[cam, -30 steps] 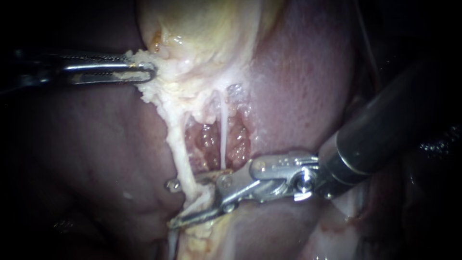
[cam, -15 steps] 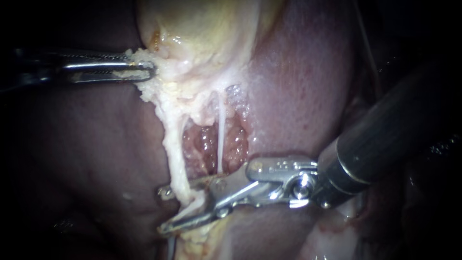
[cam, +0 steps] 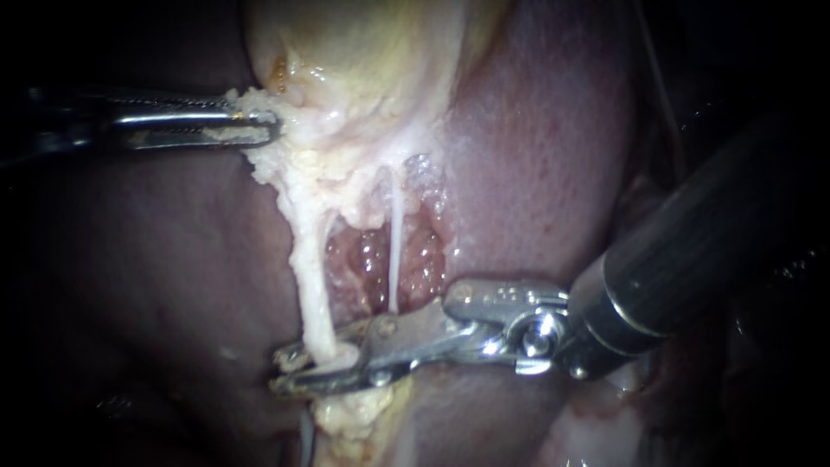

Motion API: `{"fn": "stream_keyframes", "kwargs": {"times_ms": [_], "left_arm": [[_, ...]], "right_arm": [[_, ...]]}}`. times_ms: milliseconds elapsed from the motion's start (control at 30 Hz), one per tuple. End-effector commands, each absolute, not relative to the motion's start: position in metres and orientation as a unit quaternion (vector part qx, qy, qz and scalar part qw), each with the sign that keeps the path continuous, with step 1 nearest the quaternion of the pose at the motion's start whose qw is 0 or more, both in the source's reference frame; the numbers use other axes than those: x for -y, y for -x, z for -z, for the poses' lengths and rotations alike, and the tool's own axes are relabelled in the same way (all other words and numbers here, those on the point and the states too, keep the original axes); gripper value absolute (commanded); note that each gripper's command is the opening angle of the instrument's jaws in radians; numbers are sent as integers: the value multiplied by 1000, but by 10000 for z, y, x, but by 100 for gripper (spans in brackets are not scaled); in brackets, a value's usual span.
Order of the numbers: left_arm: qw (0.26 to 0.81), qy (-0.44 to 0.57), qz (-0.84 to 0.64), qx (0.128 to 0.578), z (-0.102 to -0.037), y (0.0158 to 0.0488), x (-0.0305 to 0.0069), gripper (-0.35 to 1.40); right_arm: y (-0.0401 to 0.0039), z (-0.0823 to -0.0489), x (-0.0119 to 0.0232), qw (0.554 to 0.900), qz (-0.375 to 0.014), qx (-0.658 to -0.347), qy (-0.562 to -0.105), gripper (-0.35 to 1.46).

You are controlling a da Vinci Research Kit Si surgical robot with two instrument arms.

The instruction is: Clipping first clip left tube

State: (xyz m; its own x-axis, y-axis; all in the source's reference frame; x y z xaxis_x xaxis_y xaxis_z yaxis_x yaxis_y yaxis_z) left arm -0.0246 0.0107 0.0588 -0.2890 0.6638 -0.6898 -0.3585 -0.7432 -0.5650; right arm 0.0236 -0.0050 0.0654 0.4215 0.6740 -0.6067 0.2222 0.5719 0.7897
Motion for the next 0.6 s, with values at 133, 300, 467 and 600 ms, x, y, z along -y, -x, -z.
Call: {"fn": "stream_keyframes", "kwargs": {"times_ms": [133,300,467,600], "left_arm": [[325,500,-788,152,-589,246,-107,-35],[325,500,-788,152,-589,246,-107,-35],[325,500,-788,152,-589,246,-107,-35],[327,499,-787,153,-589,246,-107,-35]], "right_arm": [[-234,-654,50,715,-185,-496,-456,-35],[-231,-653,52,722,-185,-488,-456,-35],[-232,-654,52,721,-187,-486,-457,-35],[-232,-659,54,722,-186,-486,-456,-35]]}}
